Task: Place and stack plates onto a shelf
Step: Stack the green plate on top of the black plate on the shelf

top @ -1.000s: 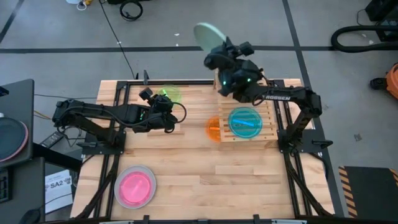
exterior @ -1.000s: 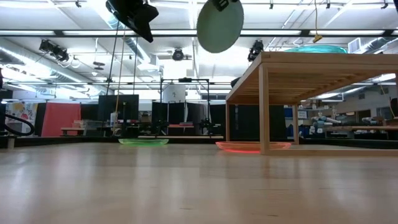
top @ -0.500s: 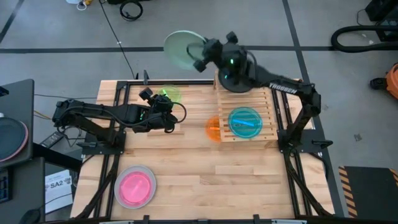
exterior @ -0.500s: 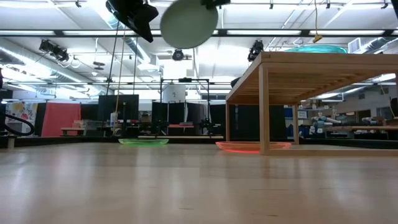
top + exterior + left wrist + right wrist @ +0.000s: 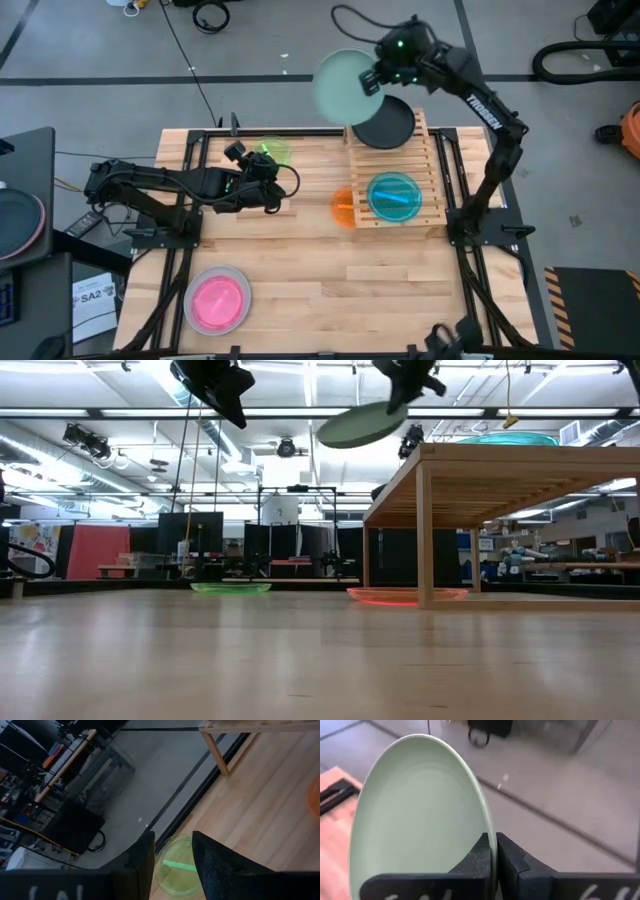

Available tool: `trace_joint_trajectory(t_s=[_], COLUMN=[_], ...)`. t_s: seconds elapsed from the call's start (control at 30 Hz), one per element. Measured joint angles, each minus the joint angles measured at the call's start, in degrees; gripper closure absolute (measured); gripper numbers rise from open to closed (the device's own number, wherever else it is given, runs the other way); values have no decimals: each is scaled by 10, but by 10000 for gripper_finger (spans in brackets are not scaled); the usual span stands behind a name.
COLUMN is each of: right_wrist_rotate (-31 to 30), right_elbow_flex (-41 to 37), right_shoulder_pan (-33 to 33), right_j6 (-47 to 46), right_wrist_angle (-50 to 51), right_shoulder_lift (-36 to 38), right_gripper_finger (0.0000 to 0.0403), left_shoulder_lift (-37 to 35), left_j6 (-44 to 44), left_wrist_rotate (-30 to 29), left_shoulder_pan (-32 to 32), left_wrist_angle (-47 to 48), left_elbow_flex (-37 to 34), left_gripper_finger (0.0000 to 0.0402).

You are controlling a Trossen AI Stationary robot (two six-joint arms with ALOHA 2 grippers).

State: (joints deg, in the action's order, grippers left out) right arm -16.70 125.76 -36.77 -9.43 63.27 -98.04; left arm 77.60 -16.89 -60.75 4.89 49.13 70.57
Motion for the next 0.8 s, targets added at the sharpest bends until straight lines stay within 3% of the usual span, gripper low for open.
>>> trace_joint_trajectory(t_s=[0.13, 0.33, 0.53, 0.8], right_wrist_rotate=[82, 136, 143, 130], right_elbow_flex=[1, 1, 1, -4], right_shoulder_pan=[-53, -99, -121, -137], right_j6=[-12, -14, -1, 2], right_wrist_angle=[50, 110, 183, 191], right_shoulder_lift=[0, 3, 3, 3], right_gripper_finger=[386, 382, 382, 381], left_shoulder_lift=[0, 0, 0, 0], left_j6=[1, 1, 1, 0], left_wrist_rotate=[39, 67, 68, 68], left_shoulder_pan=[0, 0, 0, 0], left_wrist_angle=[0, 0, 0, 0], left_elbow_flex=[0, 0, 0, 0], left_gripper_finger=[264, 264, 264, 264])
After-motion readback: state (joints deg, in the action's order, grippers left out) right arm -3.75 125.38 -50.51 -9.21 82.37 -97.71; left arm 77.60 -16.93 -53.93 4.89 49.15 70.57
